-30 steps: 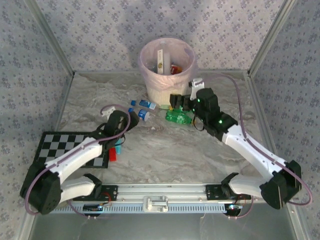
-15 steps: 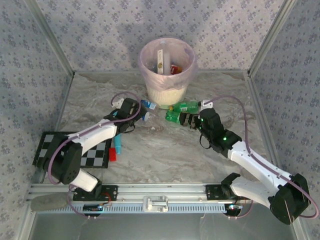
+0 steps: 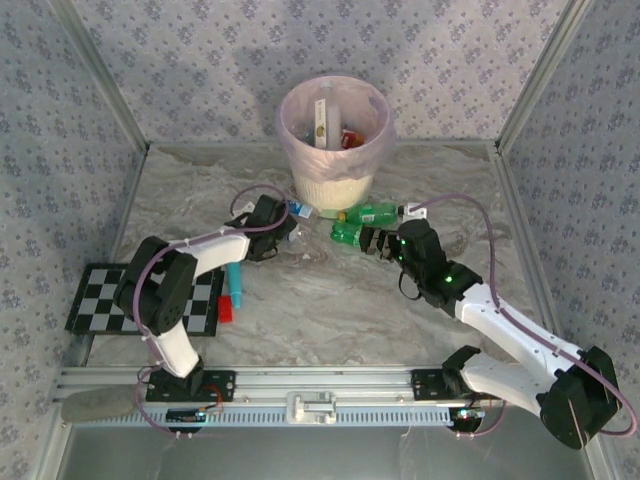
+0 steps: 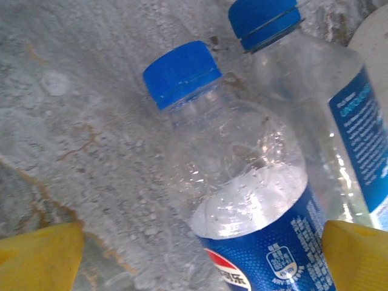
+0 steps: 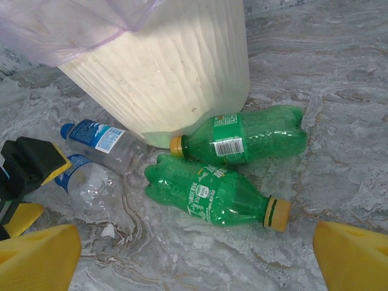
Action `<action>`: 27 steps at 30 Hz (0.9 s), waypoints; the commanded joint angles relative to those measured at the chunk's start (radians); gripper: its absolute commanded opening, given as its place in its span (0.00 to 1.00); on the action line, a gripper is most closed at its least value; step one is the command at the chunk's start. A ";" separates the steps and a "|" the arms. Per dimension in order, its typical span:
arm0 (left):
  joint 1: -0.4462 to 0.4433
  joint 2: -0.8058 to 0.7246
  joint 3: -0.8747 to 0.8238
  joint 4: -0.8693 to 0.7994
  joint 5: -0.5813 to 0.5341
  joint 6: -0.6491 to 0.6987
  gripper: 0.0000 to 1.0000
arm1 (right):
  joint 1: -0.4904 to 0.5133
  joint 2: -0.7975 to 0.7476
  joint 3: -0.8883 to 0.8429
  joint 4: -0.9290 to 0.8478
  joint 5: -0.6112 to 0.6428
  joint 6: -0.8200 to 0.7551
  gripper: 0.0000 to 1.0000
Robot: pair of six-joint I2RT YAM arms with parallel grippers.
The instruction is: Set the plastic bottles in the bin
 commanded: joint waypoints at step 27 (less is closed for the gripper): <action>0.015 0.014 -0.073 0.028 0.055 -0.014 0.70 | 0.009 -0.016 -0.012 -0.018 0.047 0.029 1.00</action>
